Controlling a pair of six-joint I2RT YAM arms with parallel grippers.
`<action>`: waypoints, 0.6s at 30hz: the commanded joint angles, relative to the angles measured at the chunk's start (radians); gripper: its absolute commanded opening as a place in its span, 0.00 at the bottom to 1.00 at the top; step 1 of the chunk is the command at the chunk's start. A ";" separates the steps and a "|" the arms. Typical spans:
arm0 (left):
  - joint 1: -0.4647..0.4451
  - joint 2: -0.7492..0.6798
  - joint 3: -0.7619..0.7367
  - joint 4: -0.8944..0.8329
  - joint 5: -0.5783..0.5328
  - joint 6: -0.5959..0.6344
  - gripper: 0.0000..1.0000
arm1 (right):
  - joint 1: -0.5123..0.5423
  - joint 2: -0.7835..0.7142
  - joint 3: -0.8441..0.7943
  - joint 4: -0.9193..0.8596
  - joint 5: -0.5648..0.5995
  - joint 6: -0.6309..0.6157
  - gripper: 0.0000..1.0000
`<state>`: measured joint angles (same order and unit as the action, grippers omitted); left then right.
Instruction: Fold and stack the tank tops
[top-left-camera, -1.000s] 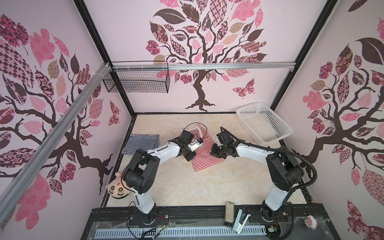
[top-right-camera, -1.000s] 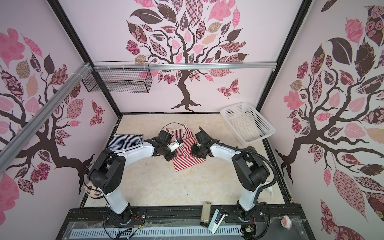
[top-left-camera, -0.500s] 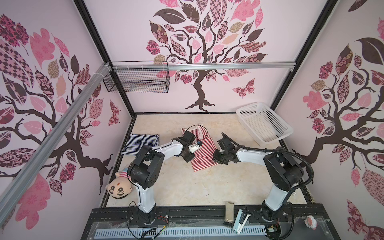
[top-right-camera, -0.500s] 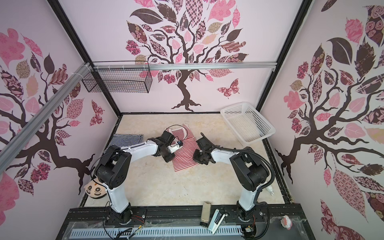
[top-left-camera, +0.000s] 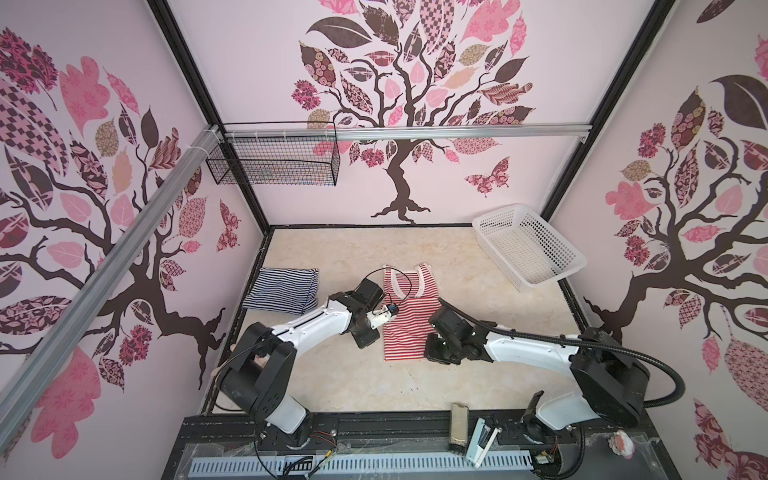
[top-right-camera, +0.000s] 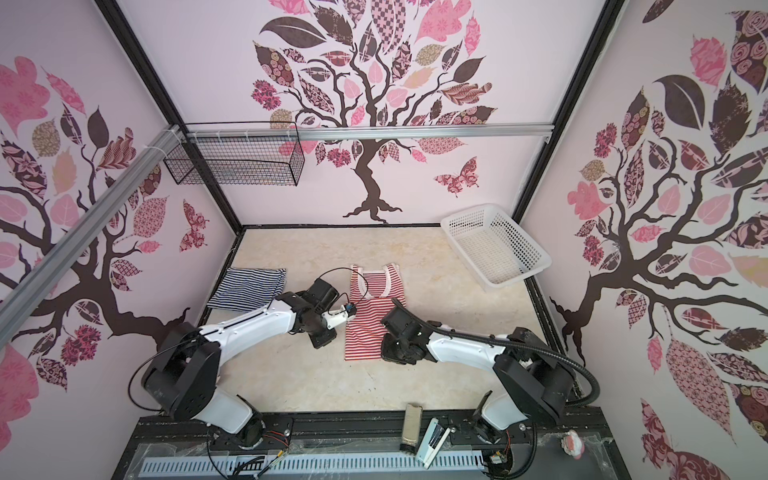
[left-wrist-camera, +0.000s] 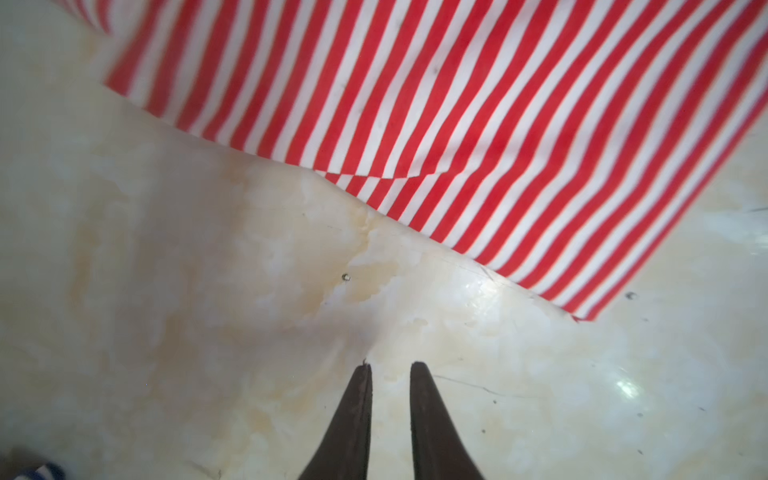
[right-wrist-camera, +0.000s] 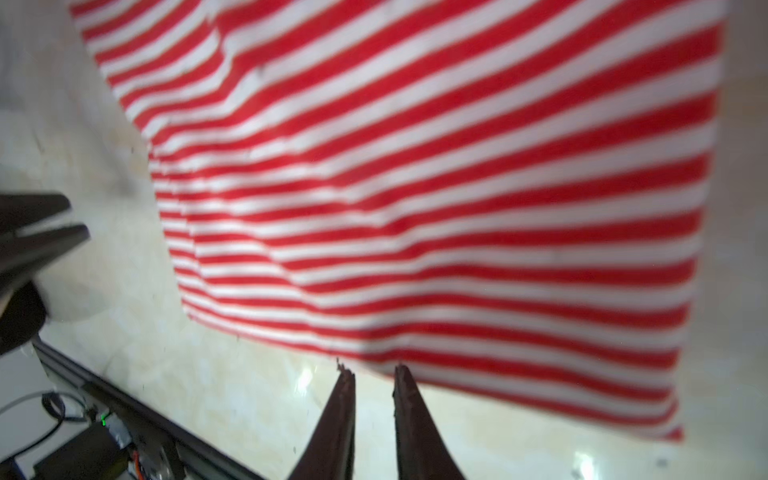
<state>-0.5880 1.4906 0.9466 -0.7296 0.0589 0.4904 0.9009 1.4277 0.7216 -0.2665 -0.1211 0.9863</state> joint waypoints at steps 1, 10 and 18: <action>-0.002 -0.121 -0.006 -0.010 0.118 -0.037 0.30 | 0.039 -0.114 0.031 -0.100 0.070 0.056 0.26; -0.012 0.039 0.141 0.086 0.184 -0.100 0.41 | -0.162 -0.071 0.144 -0.035 0.165 -0.068 0.28; -0.022 0.196 0.212 0.134 0.136 -0.136 0.41 | -0.296 0.254 0.329 0.035 0.032 -0.152 0.16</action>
<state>-0.6029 1.6756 1.1179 -0.6140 0.1986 0.3798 0.6102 1.6146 0.9882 -0.2474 -0.0280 0.8845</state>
